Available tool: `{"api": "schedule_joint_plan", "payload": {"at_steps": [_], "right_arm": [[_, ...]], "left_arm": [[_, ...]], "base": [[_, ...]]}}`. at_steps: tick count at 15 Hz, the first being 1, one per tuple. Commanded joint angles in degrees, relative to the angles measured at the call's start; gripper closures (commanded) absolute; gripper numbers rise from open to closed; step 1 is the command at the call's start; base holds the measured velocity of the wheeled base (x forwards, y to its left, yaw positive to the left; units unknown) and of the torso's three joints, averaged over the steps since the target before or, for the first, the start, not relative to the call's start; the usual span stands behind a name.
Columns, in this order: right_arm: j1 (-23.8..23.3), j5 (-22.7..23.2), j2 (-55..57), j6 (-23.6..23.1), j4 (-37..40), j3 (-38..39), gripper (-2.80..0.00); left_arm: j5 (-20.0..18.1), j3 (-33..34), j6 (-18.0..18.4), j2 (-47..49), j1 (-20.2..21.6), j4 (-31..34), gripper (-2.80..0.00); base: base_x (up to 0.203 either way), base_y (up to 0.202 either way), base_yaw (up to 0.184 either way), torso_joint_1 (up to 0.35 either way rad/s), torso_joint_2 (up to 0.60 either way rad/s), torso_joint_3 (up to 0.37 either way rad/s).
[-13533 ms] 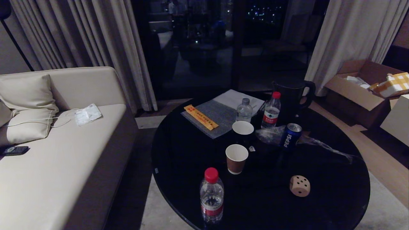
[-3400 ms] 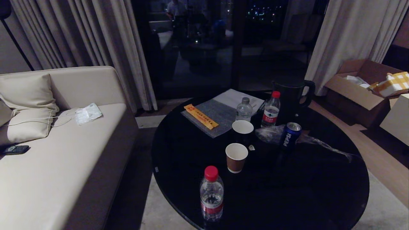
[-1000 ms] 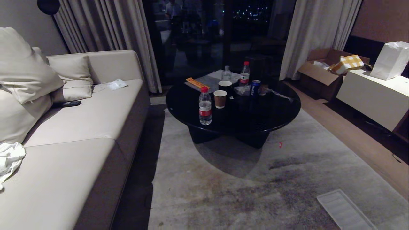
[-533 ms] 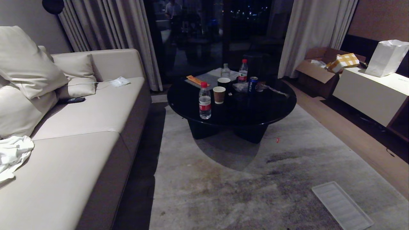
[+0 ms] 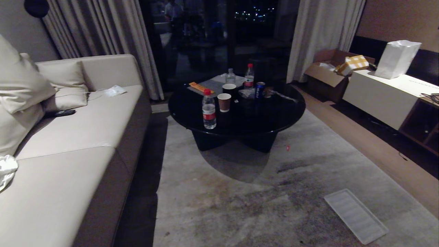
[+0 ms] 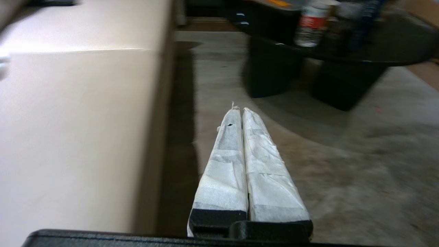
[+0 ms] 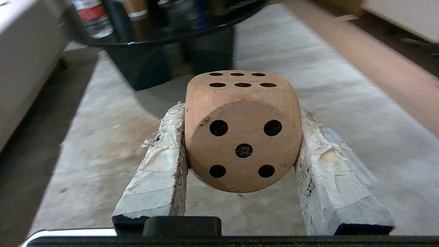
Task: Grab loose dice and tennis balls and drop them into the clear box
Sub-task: Put the toys in the box
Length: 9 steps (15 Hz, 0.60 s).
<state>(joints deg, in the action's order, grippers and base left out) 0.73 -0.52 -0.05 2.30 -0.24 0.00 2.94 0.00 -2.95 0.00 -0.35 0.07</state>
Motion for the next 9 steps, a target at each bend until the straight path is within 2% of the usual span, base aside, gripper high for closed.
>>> {"api": "schedule_joint_plan", "payload": {"at_steps": [1,9], "right_arm": [[0.04,0.00,0.06,-0.02,-0.02,0.07,0.00],[-0.03,-0.09,0.13,-0.02,-0.02,0.08,0.00]], "left_arm": [[-0.04,0.09,-0.04,0.09,0.00,0.01,0.00],[-0.04,0.09,0.05,0.09,0.00,0.01,0.00]], "base": [[0.003,0.007,-0.161,-0.002,0.00,-0.002],[0.000,0.011,-0.164,0.002,0.00,0.003]]}}
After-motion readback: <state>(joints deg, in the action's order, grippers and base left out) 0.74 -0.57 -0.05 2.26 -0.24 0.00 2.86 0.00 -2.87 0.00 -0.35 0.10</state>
